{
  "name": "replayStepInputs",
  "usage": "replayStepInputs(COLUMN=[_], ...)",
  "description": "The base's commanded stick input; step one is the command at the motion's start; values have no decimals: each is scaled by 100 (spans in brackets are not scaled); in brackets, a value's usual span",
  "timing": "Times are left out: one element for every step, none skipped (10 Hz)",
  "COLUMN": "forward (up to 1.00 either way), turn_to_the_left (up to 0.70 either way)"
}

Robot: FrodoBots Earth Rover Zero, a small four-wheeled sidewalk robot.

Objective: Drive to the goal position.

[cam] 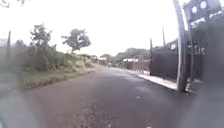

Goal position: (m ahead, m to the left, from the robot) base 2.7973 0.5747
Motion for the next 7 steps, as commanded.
replayStepInputs(forward=[50,50,50,50,50,50,50], turn_to_the_left=[-12,-25,-39,-47,-19,0,0])
